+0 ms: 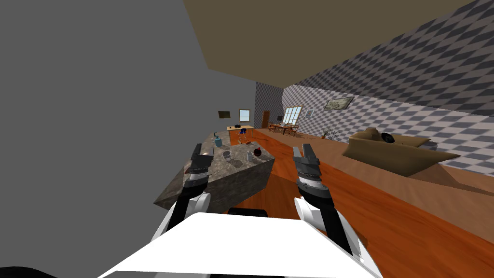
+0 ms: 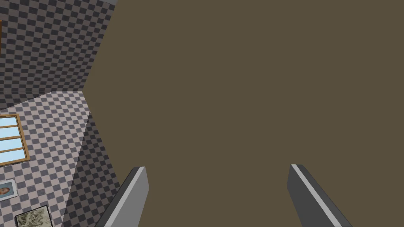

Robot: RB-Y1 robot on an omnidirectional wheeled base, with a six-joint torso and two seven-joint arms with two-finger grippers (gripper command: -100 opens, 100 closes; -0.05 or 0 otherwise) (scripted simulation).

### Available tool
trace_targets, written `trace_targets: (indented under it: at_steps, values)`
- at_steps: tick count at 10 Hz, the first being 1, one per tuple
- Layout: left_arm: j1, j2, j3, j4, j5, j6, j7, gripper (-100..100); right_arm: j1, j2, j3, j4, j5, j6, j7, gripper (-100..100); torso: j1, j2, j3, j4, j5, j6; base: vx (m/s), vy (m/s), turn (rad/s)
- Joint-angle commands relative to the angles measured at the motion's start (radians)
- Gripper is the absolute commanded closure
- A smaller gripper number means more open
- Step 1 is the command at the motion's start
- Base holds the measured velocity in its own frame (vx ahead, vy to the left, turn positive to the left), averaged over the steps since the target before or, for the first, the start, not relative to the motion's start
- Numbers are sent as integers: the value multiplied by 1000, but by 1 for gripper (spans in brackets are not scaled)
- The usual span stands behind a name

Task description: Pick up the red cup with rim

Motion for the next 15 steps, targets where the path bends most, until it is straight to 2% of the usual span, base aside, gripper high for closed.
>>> trace_targets:
  at_steps: [1, 5, 6, 7, 8, 9, 10, 11, 12, 13, 14, 15]
  values:
    - [-7, 34, 8, 1, 6, 20, 0, -100, 0, 0, 0, 0, 0, 0, 0, 0, 0, 0, 0, 0, 0, 0, -5, 9, -26]
    - [-48, 126, 52, 8, 44, 134, -3, -100, 0, 0, 0, 0, 0, 0, 0, 0, 3, 1, 1, 0, 1, 0, -20, 35, -58]
    - [-48, 126, 52, 8, 44, 140, -3, -100, 0, 0, 0, 0, 0, 0, 0, 0, 3, 2, 1, 0, 1, 0, -20, 33, -14]
    - [-62, 146, 68, 11, 57, 178, -4, -100, 0, 0, 0, 0, 0, 0, 0, 0, 3, 1, 1, 0, 1, 0, -16, 32, -35]
    - [-62, 146, 68, 11, 57, 184, -4, -100, 0, 0, 0, 0, 0, 0, 0, 0, 3, 1, 1, 0, 1, 0, -14, 29, -35]
    - [-78, 166, 87, 13, 72, 221, -6, -100, 0, 0, 0, 0, 0, 0, 0, 0, 2, 1, 1, 0, 1, 0, -20, 35, -63]
    - [-78, 166, 87, 13, 72, 232, -6, -100, 0, 0, 0, 0, 0, 0, 0, 0, 3, 1, 1, 0, 1, 0, -17, 27, -33]
    - [-96, 184, 107, 14, 89, 268, -7, -100, 0, 0, 0, 0, 0, 0, 0, 0, 2, 1, 1, 0, 1, 0, -20, 33, -48]
    - [-96, 184, 107, 14, 89, 285, -7, -100, 0, 0, 0, 0, 0, 0, 0, 0, 2, 1, 1, 0, 1, 0, -21, 30, -43]
    - [-115, 203, 128, 16, 106, 317, -9, -100, 0, 0, 0, 0, 0, 0, 0, 0, 2, 1, 1, 0, 1, 0, -21, 34, -82]
    - [-115, 203, 128, 16, 106, 340, -9, -100, 0, 0, 0, 0, 0, 0, 0, 0, 3, 1, 1, 0, 1, 0, -20, 33, -39]
    - [-134, 220, 150, 18, 125, 366, -10, -100, 0, 0, 0, 0, 0, 0, 0, 0, 2, 1, 1, 0, 1, 0, -34, 40, -64]
